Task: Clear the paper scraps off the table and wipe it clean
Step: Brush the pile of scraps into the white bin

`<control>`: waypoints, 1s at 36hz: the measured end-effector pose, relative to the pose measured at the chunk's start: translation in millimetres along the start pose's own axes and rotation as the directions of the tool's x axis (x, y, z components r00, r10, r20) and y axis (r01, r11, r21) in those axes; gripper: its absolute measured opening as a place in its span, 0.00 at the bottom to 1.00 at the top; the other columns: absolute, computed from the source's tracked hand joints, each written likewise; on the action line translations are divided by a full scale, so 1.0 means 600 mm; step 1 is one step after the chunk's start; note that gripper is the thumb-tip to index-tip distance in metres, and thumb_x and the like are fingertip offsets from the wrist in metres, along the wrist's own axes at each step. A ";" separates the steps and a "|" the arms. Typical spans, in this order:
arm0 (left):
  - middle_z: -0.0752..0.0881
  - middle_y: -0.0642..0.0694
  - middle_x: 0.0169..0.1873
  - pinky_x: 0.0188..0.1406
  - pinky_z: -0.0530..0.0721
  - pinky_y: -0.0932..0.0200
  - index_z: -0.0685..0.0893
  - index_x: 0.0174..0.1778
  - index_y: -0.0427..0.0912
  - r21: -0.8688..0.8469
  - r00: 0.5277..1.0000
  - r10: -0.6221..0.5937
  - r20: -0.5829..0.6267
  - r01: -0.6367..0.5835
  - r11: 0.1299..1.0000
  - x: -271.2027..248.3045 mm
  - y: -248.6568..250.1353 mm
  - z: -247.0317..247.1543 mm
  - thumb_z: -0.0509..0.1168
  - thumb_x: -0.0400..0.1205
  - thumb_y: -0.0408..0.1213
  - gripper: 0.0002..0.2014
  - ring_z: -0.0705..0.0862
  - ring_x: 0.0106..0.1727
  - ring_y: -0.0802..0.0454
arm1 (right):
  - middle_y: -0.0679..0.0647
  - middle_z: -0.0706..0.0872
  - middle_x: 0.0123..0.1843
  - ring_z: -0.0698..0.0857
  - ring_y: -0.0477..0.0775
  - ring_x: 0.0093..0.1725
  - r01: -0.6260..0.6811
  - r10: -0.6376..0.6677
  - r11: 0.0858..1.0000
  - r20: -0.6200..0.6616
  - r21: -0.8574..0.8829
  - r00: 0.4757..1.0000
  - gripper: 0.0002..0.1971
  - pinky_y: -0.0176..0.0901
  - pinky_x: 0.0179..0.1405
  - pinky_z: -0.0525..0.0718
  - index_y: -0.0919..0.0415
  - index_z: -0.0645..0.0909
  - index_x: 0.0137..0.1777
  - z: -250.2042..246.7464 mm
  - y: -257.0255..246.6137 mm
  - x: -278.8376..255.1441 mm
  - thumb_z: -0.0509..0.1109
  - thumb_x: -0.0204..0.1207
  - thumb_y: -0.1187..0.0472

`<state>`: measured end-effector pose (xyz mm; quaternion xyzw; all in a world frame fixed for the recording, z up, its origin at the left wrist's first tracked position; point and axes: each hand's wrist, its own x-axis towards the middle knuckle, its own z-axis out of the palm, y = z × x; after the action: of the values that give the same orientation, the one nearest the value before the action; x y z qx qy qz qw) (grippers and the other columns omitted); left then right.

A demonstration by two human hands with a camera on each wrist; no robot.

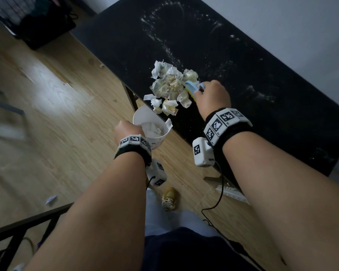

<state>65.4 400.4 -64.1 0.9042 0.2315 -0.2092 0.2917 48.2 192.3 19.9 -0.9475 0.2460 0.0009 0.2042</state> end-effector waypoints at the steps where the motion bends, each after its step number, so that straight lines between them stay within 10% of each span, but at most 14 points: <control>1: 0.71 0.43 0.24 0.23 0.64 0.61 0.68 0.24 0.37 0.000 1.000 0.001 -0.001 -0.001 1.000 -0.001 0.001 -0.001 0.64 0.78 0.30 0.17 0.68 0.24 0.46 | 0.59 0.82 0.58 0.84 0.60 0.55 0.012 -0.011 1.000 0.030 -0.004 0.999 0.14 0.43 0.44 0.74 0.61 0.84 0.61 0.003 0.000 0.001 0.62 0.83 0.56; 11: 0.73 0.42 0.25 0.31 0.72 0.57 0.70 0.24 0.37 -0.016 1.000 -0.003 0.005 0.003 1.000 -0.011 0.004 0.004 0.66 0.78 0.32 0.17 0.73 0.31 0.43 | 0.57 0.84 0.45 0.80 0.57 0.40 0.029 -0.026 0.999 0.115 -0.029 0.993 0.11 0.43 0.37 0.73 0.62 0.83 0.45 0.012 -0.015 -0.022 0.63 0.81 0.57; 17: 0.73 0.42 0.26 0.31 0.72 0.57 0.71 0.25 0.37 -0.023 1.000 -0.009 0.005 0.009 1.000 -0.020 0.003 0.012 0.66 0.78 0.32 0.16 0.75 0.32 0.43 | 0.50 0.71 0.28 0.76 0.57 0.35 0.037 -0.032 0.999 0.165 -0.029 0.986 0.20 0.39 0.26 0.65 0.56 0.64 0.26 0.011 -0.018 -0.042 0.63 0.80 0.58; 29: 0.76 0.40 0.28 0.27 0.70 0.57 0.70 0.25 0.36 -0.056 1.000 -0.001 0.004 0.001 0.998 -0.030 -0.001 0.008 0.67 0.79 0.34 0.18 0.85 0.39 0.35 | 0.56 0.87 0.42 0.88 0.57 0.43 0.122 -0.133 0.990 0.168 0.076 0.977 0.10 0.52 0.44 0.88 0.63 0.84 0.48 0.001 -0.028 -0.062 0.67 0.79 0.56; 36: 0.75 0.40 0.27 0.27 0.70 0.58 0.69 0.24 0.37 -0.029 1.000 0.017 0.000 -0.017 0.999 -0.032 0.001 0.006 0.67 0.80 0.34 0.19 0.79 0.31 0.41 | 0.55 0.83 0.55 0.83 0.51 0.47 0.077 -0.069 0.993 -0.080 0.090 0.994 0.13 0.40 0.41 0.77 0.62 0.84 0.59 -0.011 -0.009 -0.032 0.63 0.83 0.56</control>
<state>49.4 391.8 -56.7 0.9018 0.2269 -0.2034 0.3065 33.0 202.9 29.8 -0.9447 0.2187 -0.0545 0.2382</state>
